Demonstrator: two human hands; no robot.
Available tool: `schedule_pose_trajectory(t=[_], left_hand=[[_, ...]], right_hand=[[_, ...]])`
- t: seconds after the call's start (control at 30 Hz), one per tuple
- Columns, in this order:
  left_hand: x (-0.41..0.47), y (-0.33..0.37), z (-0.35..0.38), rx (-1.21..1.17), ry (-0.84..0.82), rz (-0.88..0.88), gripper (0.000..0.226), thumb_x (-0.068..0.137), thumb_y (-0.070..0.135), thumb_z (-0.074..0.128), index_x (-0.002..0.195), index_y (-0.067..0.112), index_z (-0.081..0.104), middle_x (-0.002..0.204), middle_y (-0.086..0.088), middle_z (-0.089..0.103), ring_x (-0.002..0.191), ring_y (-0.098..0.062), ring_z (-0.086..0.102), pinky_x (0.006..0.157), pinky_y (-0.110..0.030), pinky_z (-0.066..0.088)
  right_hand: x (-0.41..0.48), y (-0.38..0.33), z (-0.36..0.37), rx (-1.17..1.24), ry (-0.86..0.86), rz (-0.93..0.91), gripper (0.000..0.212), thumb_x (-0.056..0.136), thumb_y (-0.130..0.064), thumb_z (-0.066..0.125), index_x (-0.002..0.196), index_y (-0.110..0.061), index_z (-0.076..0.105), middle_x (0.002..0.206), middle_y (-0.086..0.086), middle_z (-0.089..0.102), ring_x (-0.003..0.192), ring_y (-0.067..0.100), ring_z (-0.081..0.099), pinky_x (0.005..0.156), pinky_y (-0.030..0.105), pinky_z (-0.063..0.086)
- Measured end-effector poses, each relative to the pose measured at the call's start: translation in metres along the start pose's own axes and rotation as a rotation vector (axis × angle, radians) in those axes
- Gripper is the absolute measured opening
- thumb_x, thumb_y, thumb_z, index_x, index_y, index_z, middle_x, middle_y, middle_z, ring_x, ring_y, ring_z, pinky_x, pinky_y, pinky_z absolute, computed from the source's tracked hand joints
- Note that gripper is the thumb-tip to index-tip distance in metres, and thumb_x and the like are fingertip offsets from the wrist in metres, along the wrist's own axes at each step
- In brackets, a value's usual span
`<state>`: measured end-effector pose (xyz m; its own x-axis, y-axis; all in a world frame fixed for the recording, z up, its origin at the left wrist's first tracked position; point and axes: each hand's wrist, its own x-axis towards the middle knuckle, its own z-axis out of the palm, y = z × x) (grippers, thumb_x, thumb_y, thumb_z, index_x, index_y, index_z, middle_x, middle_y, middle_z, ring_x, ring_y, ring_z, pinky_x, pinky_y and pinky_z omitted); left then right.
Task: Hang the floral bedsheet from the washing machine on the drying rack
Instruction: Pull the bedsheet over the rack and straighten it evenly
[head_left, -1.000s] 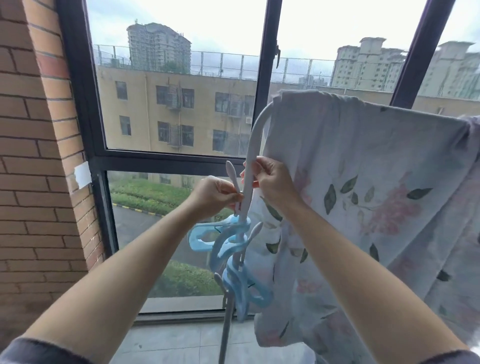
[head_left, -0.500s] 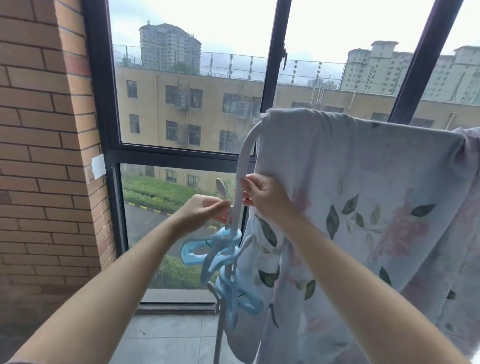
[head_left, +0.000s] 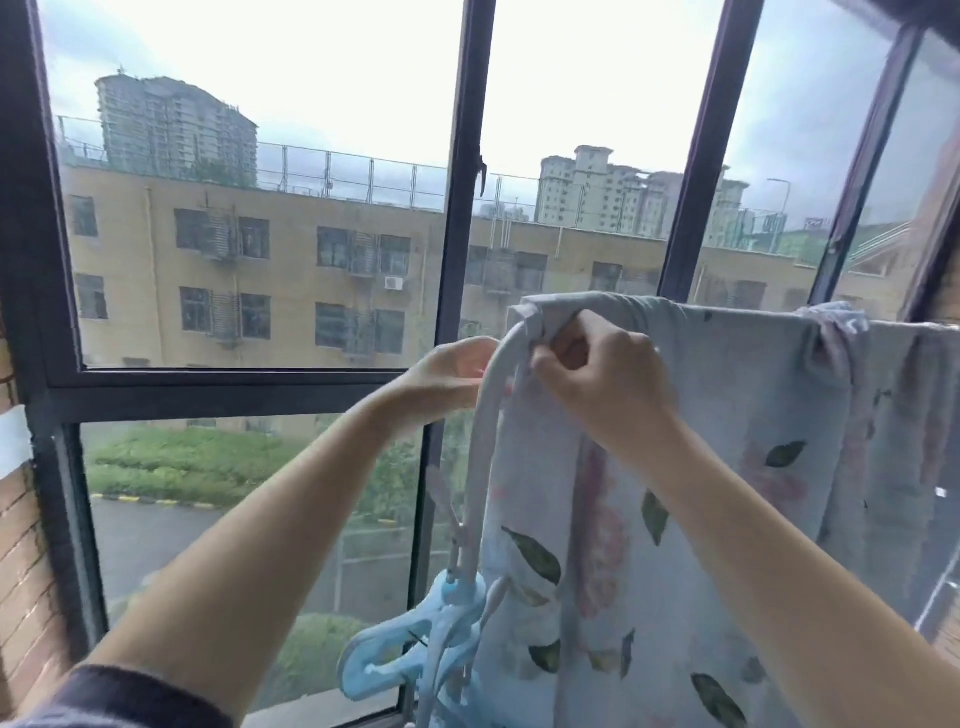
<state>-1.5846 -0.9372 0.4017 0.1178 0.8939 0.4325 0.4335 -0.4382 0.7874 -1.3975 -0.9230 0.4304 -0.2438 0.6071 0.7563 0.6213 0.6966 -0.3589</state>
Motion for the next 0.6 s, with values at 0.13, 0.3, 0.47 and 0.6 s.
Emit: schedule_pose_trajectory(t=[0.13, 0.3, 0.47, 0.6], left_hand=[[0.033, 0.013, 0.008, 0.126, 0.005, 0.138, 0.013, 0.083, -0.004, 0.066, 0.079, 0.008, 0.064, 0.071, 0.009, 0.057, 0.058, 0.012, 0.053, 0.06, -0.008, 0.043], [0.045, -0.003, 0.015, -0.328, 0.121, 0.057, 0.016, 0.093, 0.001, 0.054, 0.08, 0.0, 0.064, 0.065, 0.002, 0.061, 0.06, -0.011, 0.053, 0.059, -0.027, 0.043], [0.047, 0.013, 0.015, -0.502, 0.314, 0.152, 0.028, 0.096, 0.002, 0.045, 0.082, 0.014, 0.066, 0.069, 0.002, 0.066, 0.062, -0.011, 0.059, 0.058, -0.024, 0.048], [0.046, 0.025, -0.022, -0.319, 0.6, 0.32, 0.028, 0.089, 0.013, 0.048, 0.069, 0.027, 0.061, 0.071, -0.002, 0.057, 0.071, -0.014, 0.051, 0.064, -0.03, 0.041]], right_hand=[[0.0, -0.01, -0.007, -0.091, -0.047, 0.041, 0.027, 0.073, -0.055, 0.057, 0.079, -0.029, 0.061, 0.071, -0.016, 0.067, 0.076, 0.009, 0.064, 0.074, 0.029, 0.05], [-0.005, -0.013, -0.008, -0.052, -0.046, 0.048, 0.023, 0.073, -0.051, 0.063, 0.078, -0.029, 0.063, 0.071, -0.018, 0.067, 0.075, 0.006, 0.064, 0.075, 0.032, 0.053], [-0.009, -0.014, -0.011, 0.043, 0.061, 0.01, 0.015, 0.077, -0.035, 0.054, 0.075, -0.022, 0.059, 0.062, -0.009, 0.061, 0.063, 0.013, 0.058, 0.064, 0.036, 0.052], [0.001, -0.024, -0.02, 0.132, 0.121, -0.059, 0.01, 0.082, -0.025, 0.048, 0.077, -0.019, 0.054, 0.058, -0.008, 0.05, 0.056, 0.013, 0.048, 0.057, 0.039, 0.05]])
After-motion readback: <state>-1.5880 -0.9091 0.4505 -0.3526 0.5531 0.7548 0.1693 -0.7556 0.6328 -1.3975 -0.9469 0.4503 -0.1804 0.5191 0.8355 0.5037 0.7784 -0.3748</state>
